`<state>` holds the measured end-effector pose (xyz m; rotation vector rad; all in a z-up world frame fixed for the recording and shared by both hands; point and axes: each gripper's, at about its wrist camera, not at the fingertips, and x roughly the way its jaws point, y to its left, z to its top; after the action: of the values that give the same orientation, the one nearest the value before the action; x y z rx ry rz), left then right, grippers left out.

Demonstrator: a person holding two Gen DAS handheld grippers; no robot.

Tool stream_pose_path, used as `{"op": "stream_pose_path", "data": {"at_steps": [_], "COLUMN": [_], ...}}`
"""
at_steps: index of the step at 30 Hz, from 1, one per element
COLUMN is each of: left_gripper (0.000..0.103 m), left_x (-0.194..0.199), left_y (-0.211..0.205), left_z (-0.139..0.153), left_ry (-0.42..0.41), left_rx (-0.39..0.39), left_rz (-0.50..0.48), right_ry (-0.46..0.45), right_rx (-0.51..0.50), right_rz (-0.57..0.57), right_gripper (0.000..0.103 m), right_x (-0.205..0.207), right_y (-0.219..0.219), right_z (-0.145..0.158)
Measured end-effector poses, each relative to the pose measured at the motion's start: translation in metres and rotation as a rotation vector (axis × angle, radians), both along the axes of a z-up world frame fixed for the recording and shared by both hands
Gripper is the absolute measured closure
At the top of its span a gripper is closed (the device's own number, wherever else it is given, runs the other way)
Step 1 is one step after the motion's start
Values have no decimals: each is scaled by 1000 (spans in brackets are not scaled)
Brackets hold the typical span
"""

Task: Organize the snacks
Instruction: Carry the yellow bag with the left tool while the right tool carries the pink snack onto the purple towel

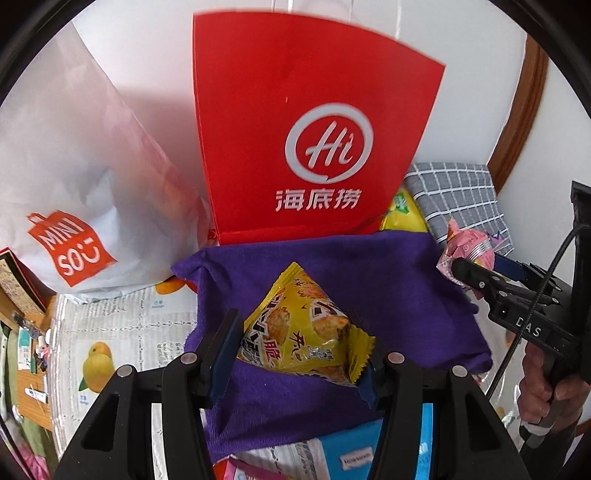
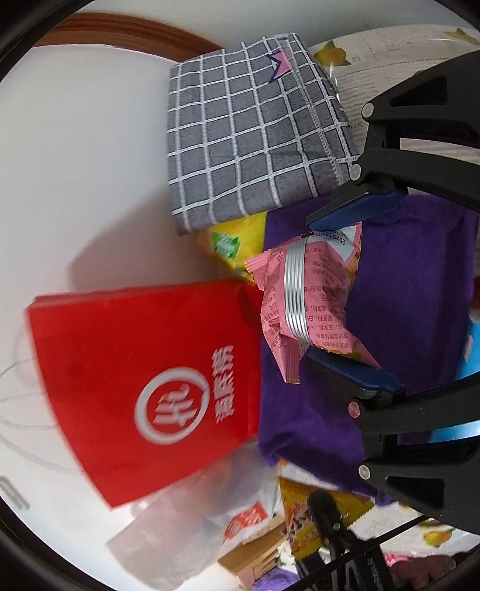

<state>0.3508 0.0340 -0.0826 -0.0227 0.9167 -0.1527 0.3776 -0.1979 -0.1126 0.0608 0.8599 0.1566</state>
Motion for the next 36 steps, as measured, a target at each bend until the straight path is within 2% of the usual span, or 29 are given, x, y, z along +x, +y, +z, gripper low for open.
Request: {"op": "stream_pose_path", "data": {"at_steps": [12, 16, 22, 29, 33, 36], "left_gripper": [51, 50, 50, 49, 48, 39], "left_x": [35, 42, 48, 52, 51, 48], "left_y": [-3, -5, -2, -4, -4, -4], "left_z": [-49, -61, -75, -86, -87, -86], "left_ry": [85, 110, 143, 175, 183, 184], "left_rx": [15, 42, 42, 43, 33, 31], "left_rz": [-19, -17, -5, -12, -8, -11], "right_ry": [93, 117, 149, 148, 133, 115], "right_rx": [-36, -45, -24, -34, -42, -49], "right_rz": [2, 11, 32, 43, 25, 45], "right_gripper": [37, 37, 37, 36, 36, 26], "right_x": [28, 31, 35, 38, 32, 28], "right_y": [-4, -3, 2, 6, 3, 7], "right_z": [-51, -61, -72, -77, -71, -61]}}
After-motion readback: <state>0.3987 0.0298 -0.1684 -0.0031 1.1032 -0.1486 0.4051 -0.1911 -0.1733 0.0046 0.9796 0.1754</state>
